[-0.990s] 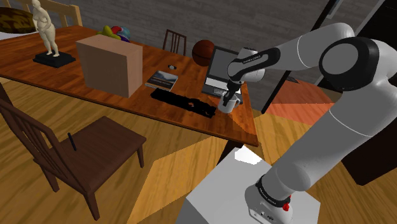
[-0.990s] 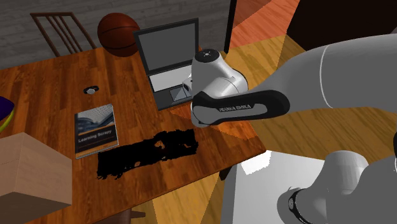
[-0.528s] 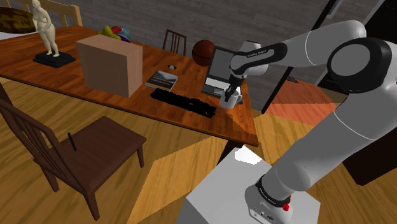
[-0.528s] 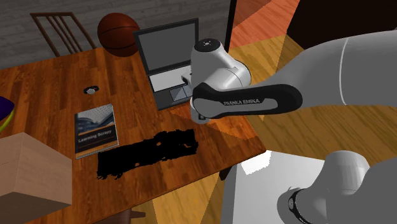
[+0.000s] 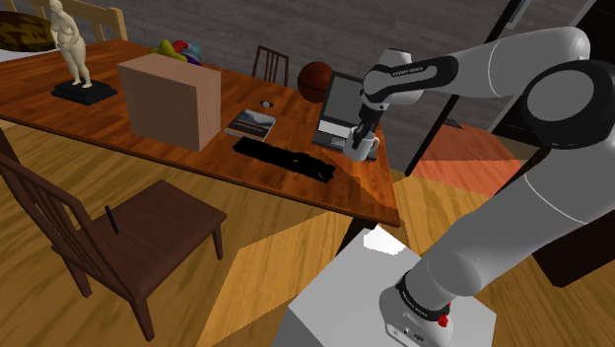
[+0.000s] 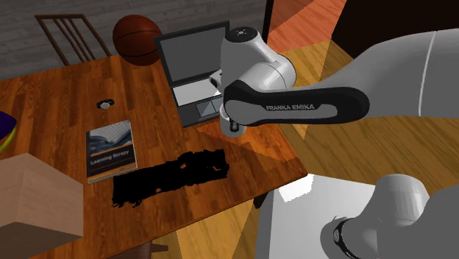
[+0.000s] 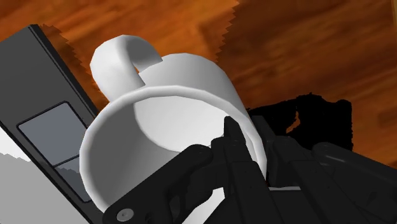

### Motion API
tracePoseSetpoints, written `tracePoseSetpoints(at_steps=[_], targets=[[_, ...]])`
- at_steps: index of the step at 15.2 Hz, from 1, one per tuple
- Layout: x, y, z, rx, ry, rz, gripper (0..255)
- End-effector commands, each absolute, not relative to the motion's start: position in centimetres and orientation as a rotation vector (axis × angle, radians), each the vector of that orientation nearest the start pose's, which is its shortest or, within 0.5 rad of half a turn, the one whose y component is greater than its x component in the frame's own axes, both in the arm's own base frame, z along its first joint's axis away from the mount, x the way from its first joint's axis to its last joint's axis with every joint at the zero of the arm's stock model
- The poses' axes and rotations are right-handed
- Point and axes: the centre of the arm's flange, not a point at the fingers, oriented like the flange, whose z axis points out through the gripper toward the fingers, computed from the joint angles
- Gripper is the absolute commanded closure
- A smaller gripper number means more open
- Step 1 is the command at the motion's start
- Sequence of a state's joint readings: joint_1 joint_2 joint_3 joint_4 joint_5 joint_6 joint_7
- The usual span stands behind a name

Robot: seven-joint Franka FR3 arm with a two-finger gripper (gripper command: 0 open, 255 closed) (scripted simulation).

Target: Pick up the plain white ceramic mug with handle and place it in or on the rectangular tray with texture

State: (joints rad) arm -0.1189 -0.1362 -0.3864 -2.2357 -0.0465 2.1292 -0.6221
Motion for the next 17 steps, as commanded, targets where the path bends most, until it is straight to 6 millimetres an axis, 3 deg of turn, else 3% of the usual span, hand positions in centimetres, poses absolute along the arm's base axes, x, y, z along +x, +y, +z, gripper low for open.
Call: tracePoseSetpoints(at_steps=[1, 7, 17], targets=[[43.9, -24.8, 43.7, -3.134, -0.225, -0.036, 255], [43.9, -24.8, 46.8, -3.134, -0.225, -0.036, 255], [52.4, -14.8, 47.9, -3.134, -0.225, -0.036, 255]])
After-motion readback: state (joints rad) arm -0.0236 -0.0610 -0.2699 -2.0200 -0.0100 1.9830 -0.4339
